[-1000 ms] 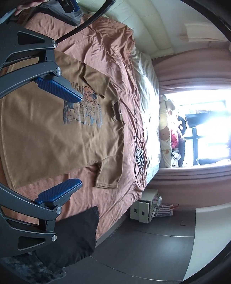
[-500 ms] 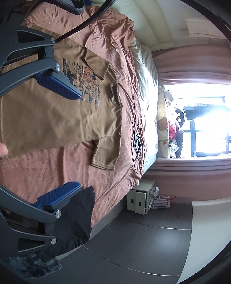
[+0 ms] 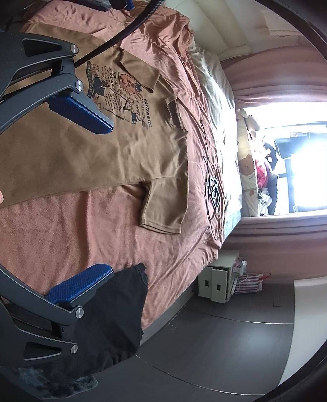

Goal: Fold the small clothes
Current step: 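Grasp the hem of the other sleeve with the right gripper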

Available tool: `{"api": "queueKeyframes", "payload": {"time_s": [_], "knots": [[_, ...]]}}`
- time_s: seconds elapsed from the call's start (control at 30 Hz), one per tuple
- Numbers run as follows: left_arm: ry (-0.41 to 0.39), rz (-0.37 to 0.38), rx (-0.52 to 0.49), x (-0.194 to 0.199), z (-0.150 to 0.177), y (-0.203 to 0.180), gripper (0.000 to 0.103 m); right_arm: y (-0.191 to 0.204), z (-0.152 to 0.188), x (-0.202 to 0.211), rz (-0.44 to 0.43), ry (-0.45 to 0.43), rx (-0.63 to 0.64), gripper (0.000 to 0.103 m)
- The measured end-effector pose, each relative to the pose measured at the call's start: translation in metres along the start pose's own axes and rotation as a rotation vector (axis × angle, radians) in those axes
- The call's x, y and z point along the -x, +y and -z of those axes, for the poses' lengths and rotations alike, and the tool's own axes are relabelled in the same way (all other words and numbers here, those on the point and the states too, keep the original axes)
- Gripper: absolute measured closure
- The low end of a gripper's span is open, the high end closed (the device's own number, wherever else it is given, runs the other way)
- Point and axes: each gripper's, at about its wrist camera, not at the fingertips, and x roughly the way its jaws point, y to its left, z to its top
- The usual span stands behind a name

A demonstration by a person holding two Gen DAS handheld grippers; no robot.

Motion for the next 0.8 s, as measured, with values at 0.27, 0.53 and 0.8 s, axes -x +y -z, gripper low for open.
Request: {"api": "queueKeyframes", "payload": {"time_s": [0.27, 0.53, 0.8], "knots": [[0.031, 0.052, 0.005, -0.049, -0.015, 0.007, 0.000, -0.029, -0.019, -0.053, -0.032, 0.075, -0.098, 0.000], [0.088, 0.128, 0.025, -0.115, -0.035, 0.008, 0.003, -0.074, -0.035, -0.117, -0.104, 0.143, -0.289, 0.021], [0.145, 0.151, 0.014, -0.183, -0.050, 0.003, 0.022, -0.107, -0.043, -0.180, -0.154, 0.211, -0.413, 0.041]]}}
